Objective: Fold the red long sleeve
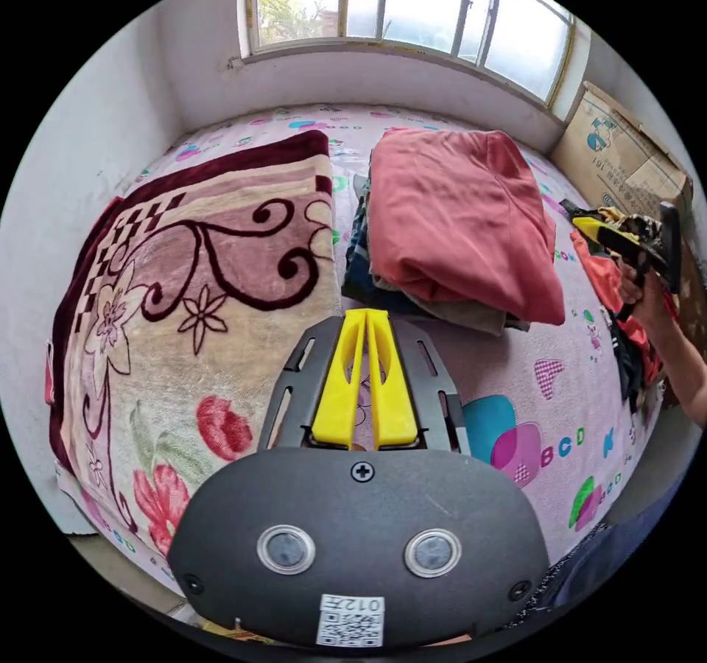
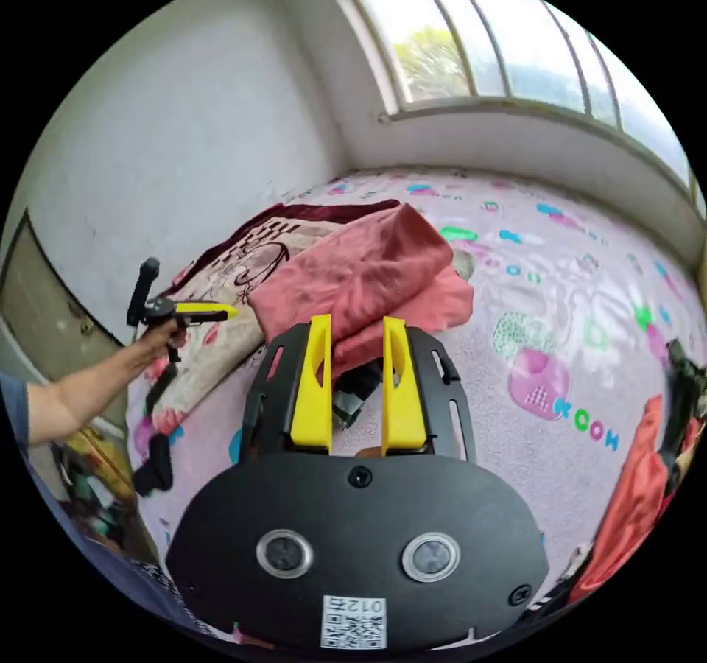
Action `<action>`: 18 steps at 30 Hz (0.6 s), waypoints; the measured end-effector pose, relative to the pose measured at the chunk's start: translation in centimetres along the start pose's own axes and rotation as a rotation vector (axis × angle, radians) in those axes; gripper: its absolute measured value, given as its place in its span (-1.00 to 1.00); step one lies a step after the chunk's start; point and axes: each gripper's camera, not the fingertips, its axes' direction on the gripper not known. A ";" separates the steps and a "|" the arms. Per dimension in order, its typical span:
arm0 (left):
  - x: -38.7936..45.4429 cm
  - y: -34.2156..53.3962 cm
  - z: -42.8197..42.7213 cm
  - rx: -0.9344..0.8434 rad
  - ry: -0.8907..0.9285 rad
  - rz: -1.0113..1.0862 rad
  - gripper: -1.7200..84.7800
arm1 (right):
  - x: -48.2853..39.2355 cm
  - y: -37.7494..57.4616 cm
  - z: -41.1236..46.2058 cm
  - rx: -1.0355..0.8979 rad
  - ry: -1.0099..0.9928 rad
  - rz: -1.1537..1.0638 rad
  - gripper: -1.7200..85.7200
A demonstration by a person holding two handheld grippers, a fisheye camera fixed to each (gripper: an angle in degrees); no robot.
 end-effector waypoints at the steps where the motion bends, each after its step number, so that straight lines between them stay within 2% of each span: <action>1: 0.7 0.3 0.2 0.006 -0.020 0.023 -0.95 | -2.4 0.3 0.3 0.003 0.029 -0.076 -0.71; 3: 3.2 0.8 1.4 0.015 -0.091 0.103 -0.94 | -10.1 1.9 2.8 -0.011 0.119 -0.341 -0.67; 6: 5.4 0.7 2.5 0.042 -0.161 0.163 -0.89 | -16.2 4.5 7.3 -0.080 0.183 -0.621 -0.64; 9: 6.4 0.2 2.5 0.104 -0.157 0.190 -0.84 | -18.0 6.9 12.4 -0.160 0.292 -0.807 -0.64; 12: 6.4 -1.0 2.9 0.099 -0.160 0.190 -0.80 | -15.9 7.9 16.8 -0.221 0.455 -0.900 -0.69; 14: 6.4 -1.7 3.3 0.085 -0.202 0.204 -0.81 | -13.2 7.4 17.9 -0.235 0.508 -0.893 -0.89; 18: 5.9 -2.7 2.5 0.088 -0.204 0.299 -0.90 | -5.0 3.7 15.5 -0.202 0.398 -0.760 -0.93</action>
